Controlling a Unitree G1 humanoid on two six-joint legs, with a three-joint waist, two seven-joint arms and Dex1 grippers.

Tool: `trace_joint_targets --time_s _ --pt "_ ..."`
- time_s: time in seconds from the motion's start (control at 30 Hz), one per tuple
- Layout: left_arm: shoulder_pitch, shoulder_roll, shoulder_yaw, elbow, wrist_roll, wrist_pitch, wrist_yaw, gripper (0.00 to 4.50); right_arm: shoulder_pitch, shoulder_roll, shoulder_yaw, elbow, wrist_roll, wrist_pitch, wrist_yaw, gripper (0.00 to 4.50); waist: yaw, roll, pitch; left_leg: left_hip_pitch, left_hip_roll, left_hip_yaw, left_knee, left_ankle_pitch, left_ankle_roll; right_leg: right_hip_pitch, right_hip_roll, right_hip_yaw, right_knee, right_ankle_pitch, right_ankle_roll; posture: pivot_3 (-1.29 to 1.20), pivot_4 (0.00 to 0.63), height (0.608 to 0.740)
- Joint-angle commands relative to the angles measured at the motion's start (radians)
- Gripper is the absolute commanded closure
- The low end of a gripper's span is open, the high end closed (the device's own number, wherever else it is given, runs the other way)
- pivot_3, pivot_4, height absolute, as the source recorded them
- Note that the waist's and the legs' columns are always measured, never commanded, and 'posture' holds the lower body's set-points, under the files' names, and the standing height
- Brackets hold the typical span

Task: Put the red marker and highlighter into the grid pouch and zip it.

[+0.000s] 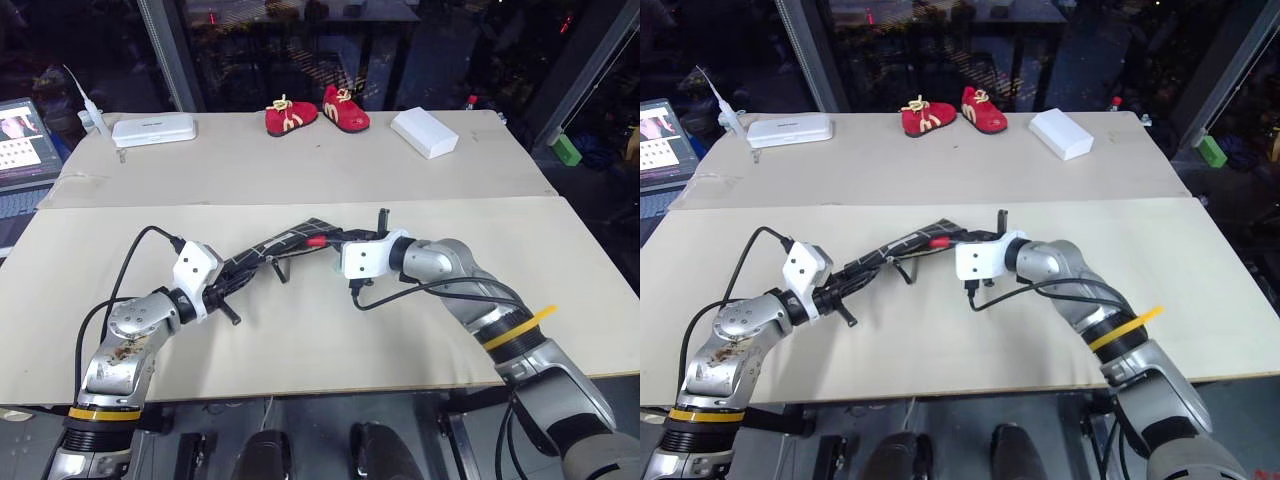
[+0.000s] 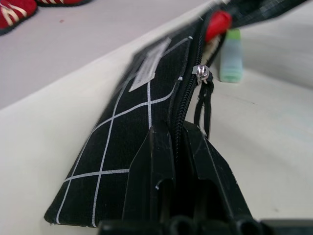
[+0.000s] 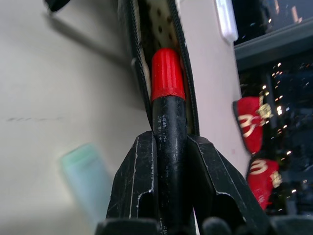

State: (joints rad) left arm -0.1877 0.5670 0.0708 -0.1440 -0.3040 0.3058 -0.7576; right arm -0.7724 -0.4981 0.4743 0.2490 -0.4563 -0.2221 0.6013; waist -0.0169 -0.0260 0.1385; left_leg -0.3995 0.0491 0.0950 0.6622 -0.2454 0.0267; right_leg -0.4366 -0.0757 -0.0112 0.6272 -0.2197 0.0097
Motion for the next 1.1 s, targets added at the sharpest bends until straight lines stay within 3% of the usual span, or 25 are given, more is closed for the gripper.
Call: trace_joint_targets --time_s 0.03,0.37,0.43,0.6,0.7,0.8,0.93,1.1 --pt "-0.018 -0.002 -0.007 -0.037 -0.018 -0.007 -0.015 4.50 -0.045 0.036 0.038 0.017 -0.043 -0.091 -0.016 4.01 -0.001 0.000 0.000 0.000 0.000 0.000 0.000 0.000 0.000 0.000 0.000 0.000 0.000 0.000 0.000 0.00 0.150 0.740" --pt "-0.019 -0.007 -0.016 -0.032 -0.016 -0.017 -0.020 4.50 -0.087 0.152 0.079 0.117 -0.079 -0.188 -0.038 4.01 0.001 0.000 0.000 0.000 0.000 0.000 0.000 0.000 -0.001 0.000 0.000 0.000 0.001 0.000 0.000 0.00 0.150 0.740" --pt "-0.013 -0.005 -0.011 -0.032 -0.017 -0.020 -0.020 4.50 -0.081 0.156 0.057 0.133 -0.060 -0.172 -0.036 3.00 0.002 0.000 0.000 0.000 0.000 0.000 0.000 0.001 -0.001 0.000 0.000 -0.001 0.001 0.000 0.000 0.00 0.150 0.740" --pt "0.001 -0.001 -0.003 -0.035 -0.017 -0.025 -0.020 4.50 -0.092 0.148 -0.011 0.168 0.005 -0.139 -0.026 1.37 0.002 0.000 0.000 0.000 0.000 0.000 0.000 0.001 -0.001 0.000 0.000 0.000 0.001 0.000 0.000 0.00 0.150 0.740" --pt "0.004 -0.001 -0.003 -0.034 -0.016 -0.028 -0.019 4.50 -0.100 0.122 -0.057 0.176 0.066 -0.181 0.000 1.37 0.001 0.000 0.000 0.000 0.000 0.000 0.000 0.001 -0.001 0.000 0.000 0.000 0.001 0.000 0.000 0.00 0.150 0.740" --pt "0.004 -0.002 -0.005 -0.031 -0.013 -0.033 -0.016 4.50 -0.060 0.062 -0.126 0.120 0.250 -0.191 0.141 1.37 0.002 0.000 0.000 0.000 0.000 0.000 0.000 0.001 -0.001 0.000 0.000 0.000 0.001 0.000 0.000 0.00 0.150 0.740" --pt "0.007 -0.004 -0.002 -0.027 -0.009 -0.041 -0.010 4.50 0.045 -0.065 -0.237 -0.067 0.613 0.128 0.477 1.37 0.015 0.000 0.000 0.000 0.001 -0.002 0.000 0.000 -0.001 0.004 0.000 -0.002 -0.001 0.000 0.000 0.00 0.150 0.740" --pt "0.025 -0.002 0.010 -0.028 -0.010 -0.047 -0.002 4.50 0.032 -0.119 -0.289 -0.006 0.694 0.289 0.576 1.37 0.000 0.000 0.000 0.004 0.000 -0.002 0.000 0.000 0.000 0.006 -0.001 0.000 -0.001 0.001 -0.001 0.00 0.150 0.740"
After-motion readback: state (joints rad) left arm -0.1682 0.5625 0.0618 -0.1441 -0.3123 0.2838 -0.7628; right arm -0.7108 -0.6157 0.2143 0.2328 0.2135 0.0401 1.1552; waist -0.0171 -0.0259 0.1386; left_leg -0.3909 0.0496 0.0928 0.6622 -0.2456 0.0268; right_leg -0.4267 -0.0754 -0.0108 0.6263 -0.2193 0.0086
